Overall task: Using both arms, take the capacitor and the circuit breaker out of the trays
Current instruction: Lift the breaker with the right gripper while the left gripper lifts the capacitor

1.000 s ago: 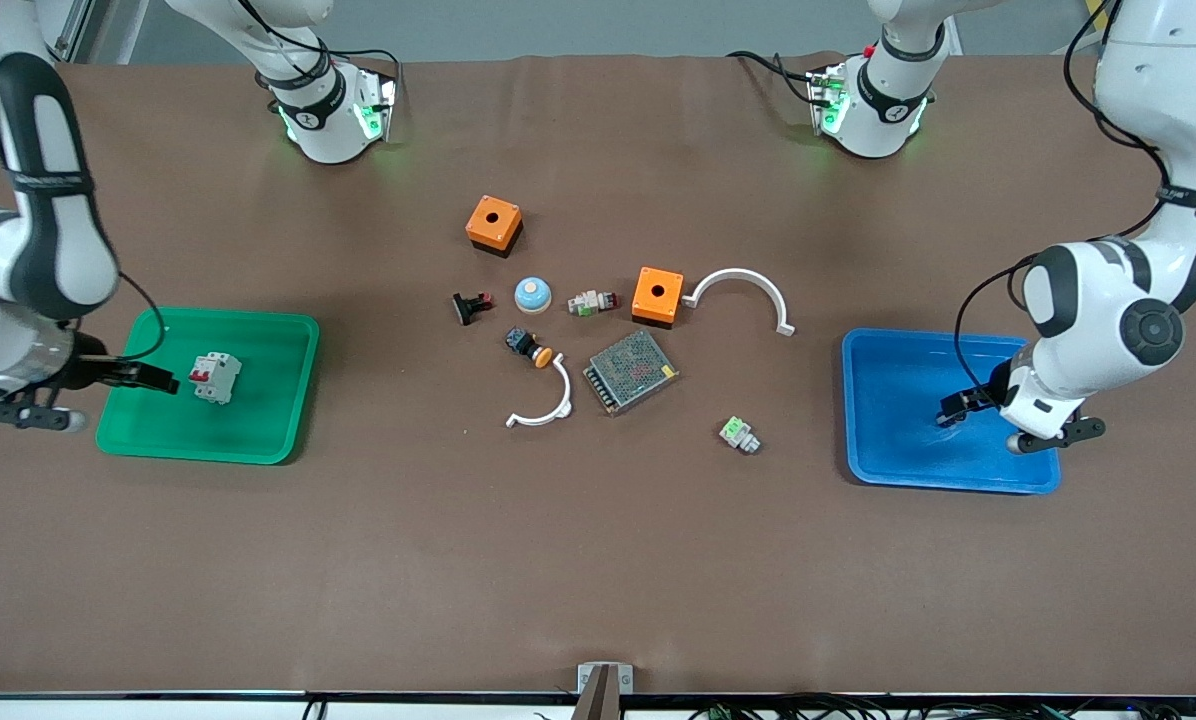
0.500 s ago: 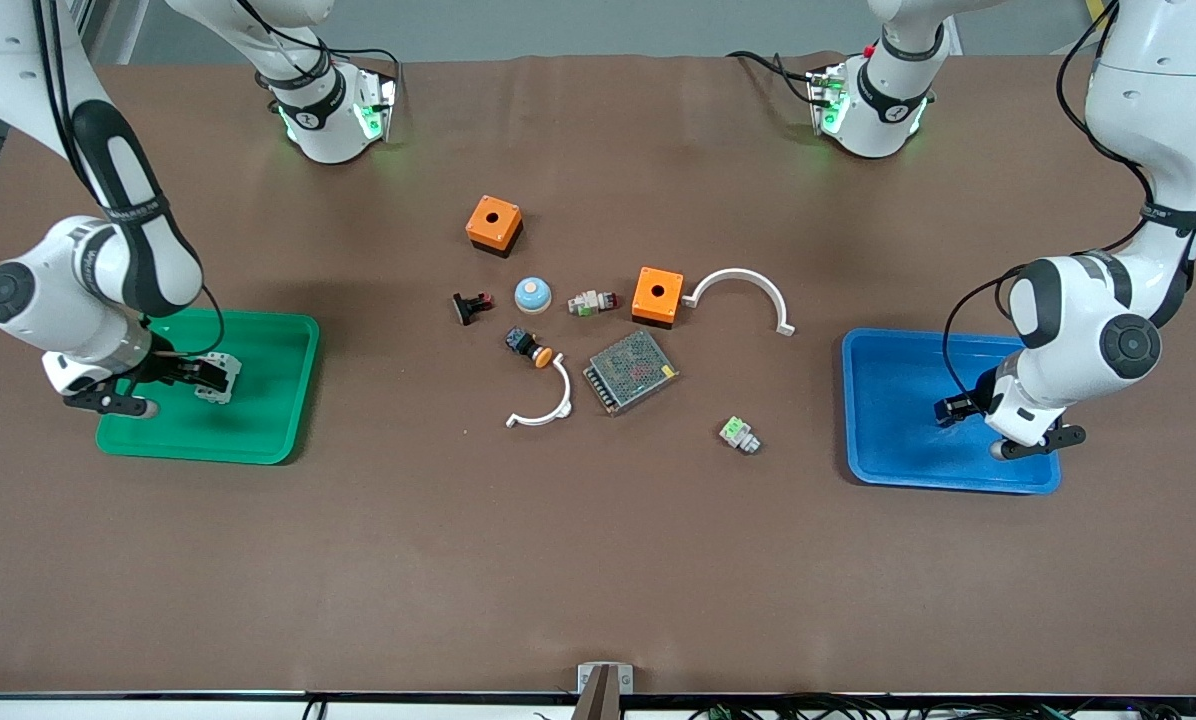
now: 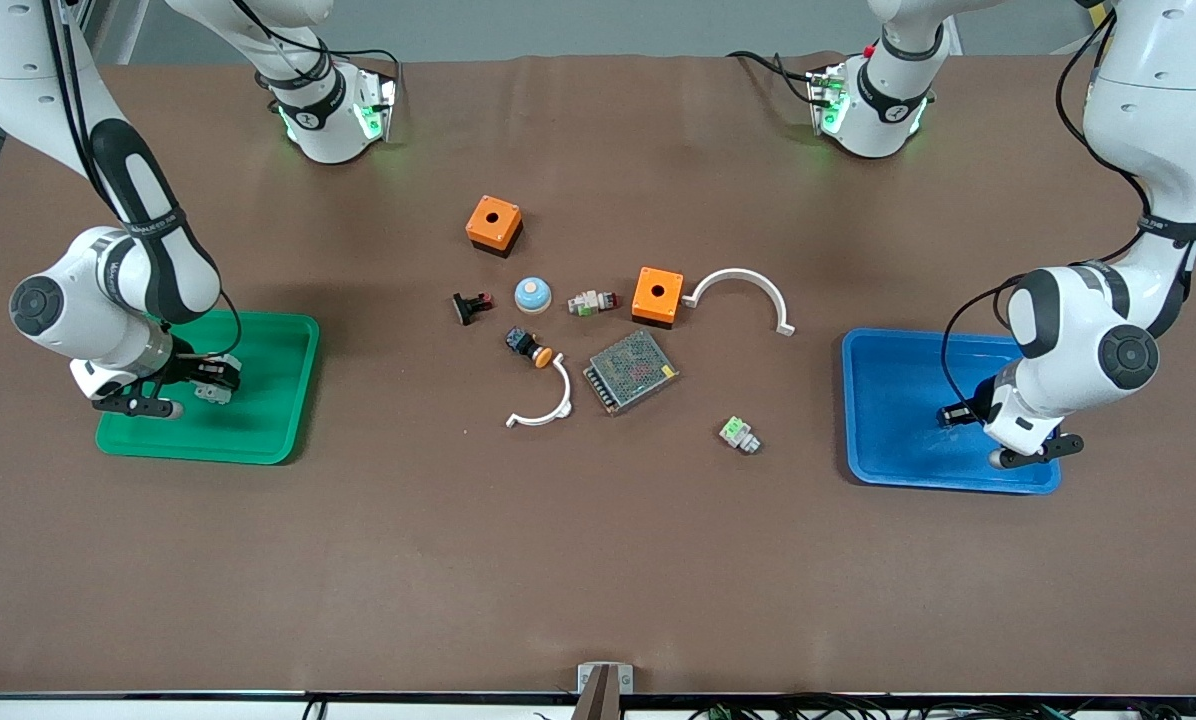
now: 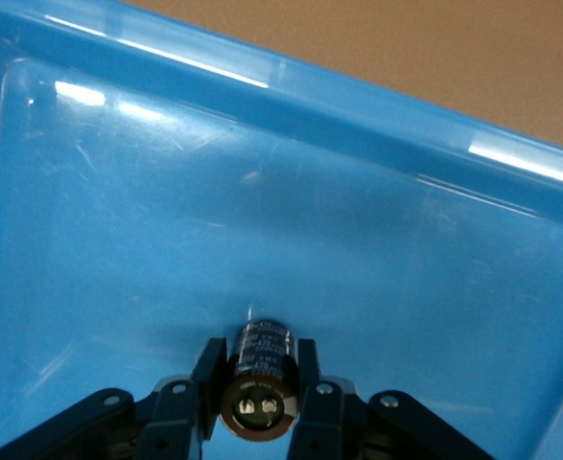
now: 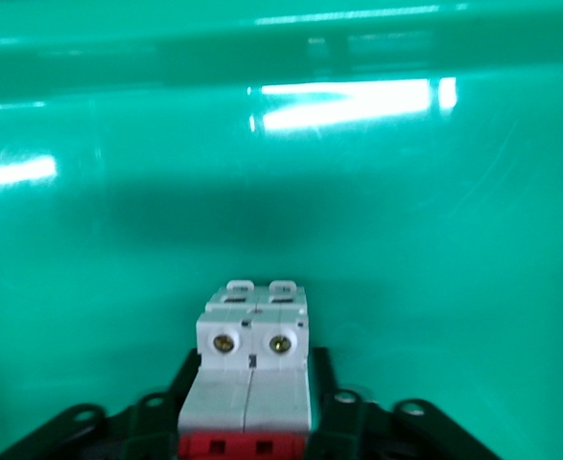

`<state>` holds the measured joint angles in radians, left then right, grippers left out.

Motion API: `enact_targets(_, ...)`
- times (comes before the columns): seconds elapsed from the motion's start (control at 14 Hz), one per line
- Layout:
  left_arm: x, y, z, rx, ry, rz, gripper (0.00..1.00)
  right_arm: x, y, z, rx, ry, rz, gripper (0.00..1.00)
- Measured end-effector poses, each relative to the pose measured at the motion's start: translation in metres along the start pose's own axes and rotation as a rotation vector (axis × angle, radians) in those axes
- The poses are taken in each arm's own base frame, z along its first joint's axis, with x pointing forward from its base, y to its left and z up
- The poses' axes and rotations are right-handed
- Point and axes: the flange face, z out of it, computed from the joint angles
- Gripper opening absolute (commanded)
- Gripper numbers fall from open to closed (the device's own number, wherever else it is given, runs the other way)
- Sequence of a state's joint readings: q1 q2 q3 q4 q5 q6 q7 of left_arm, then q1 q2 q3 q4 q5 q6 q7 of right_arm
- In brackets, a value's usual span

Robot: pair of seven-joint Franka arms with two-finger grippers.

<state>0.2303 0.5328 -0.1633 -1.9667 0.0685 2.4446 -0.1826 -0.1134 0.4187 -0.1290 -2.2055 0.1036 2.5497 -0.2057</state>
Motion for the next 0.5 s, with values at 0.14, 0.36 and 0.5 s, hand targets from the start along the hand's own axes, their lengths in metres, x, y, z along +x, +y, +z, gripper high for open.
enact_targets(0.14, 0.0, 0.006, -0.004, -0.004, 0.007, -0.014, 0.01, 0.004, -0.004, -0.008, 0.009, -0.025, -0.008, 0.01)
enact_targets(0.36, -0.009, 0.045, -0.032, -0.006, -0.004, -0.052, 0.01, 0.023, -0.038, -0.05, 0.03, -0.071, -0.053, 0.01)
enact_targets(0.5, -0.027, 0.09, -0.06, 0.004, -0.038, -0.101, 0.01, 0.033, -0.082, -0.084, 0.034, -0.082, -0.061, 0.01)
